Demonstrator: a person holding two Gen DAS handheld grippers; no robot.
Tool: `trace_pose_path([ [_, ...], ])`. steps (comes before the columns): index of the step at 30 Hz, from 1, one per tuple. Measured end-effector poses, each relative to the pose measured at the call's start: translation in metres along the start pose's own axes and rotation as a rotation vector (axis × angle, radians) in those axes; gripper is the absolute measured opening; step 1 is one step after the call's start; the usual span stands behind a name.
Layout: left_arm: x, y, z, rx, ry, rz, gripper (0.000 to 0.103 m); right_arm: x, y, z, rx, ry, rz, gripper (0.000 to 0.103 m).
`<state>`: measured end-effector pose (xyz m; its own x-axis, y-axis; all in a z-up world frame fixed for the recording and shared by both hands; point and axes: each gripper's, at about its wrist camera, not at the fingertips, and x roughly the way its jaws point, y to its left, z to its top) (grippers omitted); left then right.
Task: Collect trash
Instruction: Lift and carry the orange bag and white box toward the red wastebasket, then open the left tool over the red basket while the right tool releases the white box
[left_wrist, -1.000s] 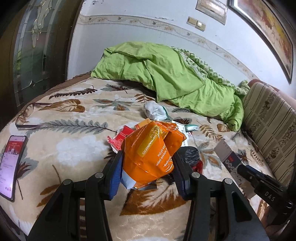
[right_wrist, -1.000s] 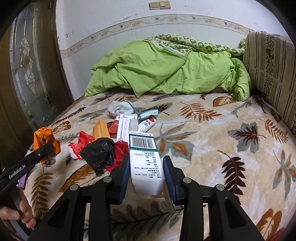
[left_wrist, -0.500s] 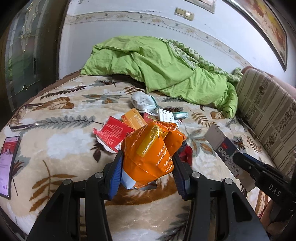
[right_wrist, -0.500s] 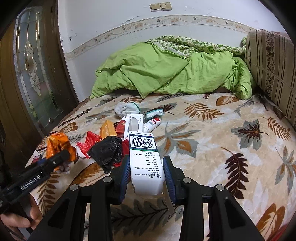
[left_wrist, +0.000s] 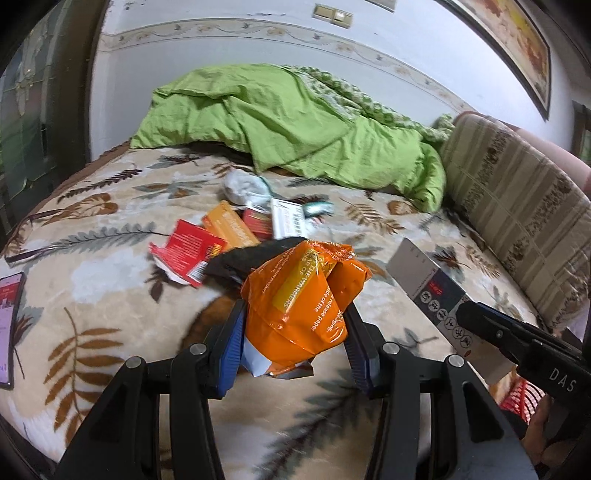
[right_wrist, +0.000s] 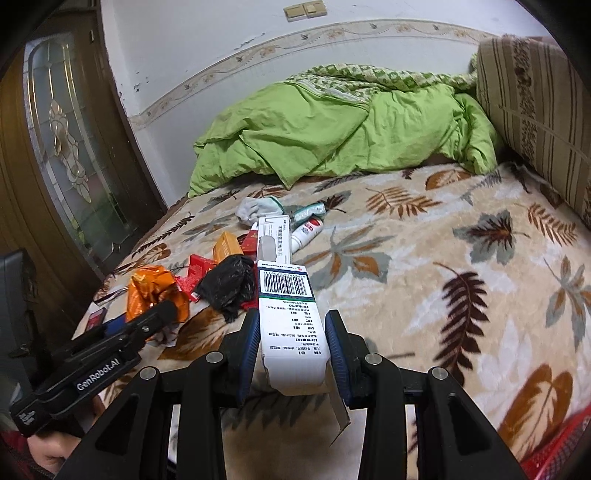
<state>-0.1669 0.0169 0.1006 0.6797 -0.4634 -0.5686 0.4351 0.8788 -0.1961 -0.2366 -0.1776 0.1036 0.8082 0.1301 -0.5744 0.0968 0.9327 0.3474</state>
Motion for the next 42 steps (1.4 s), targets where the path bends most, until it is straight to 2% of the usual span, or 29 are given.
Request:
trace_pose_path([
  [12, -0.033, -0.053, -0.004, 0.086, -0.011, -0.1, 0.048, -0.066, -0.009, -0.001, 0.03, -0.055, -0.011, 0.038],
  [19, -0.06, -0.061, 0.001, 0.082, -0.036, -0.116, 0.048, -0.101, -0.005, 0.007, 0.053, -0.12, -0.011, 0.038],
  [27, -0.098, -0.062, 0.011, 0.076, -0.091, -0.117, 0.048, -0.135, 0.012, 0.009, 0.047, -0.165, 0.033, 0.038],
  [34, -0.107, -0.064, 0.014, 0.069, -0.085, -0.127, 0.048, -0.152, 0.021, 0.009, 0.031, -0.193, 0.065, 0.038],
  [37, -0.107, -0.072, 0.016, 0.082, -0.077, -0.151, 0.048, -0.162, 0.012, 0.007, 0.045, -0.197, 0.055, 0.038],
  [42, -0.09, -0.104, 0.013, 0.139, -0.01, -0.232, 0.048, -0.178, -0.023, -0.004, 0.116, -0.193, 0.0, 0.038],
])
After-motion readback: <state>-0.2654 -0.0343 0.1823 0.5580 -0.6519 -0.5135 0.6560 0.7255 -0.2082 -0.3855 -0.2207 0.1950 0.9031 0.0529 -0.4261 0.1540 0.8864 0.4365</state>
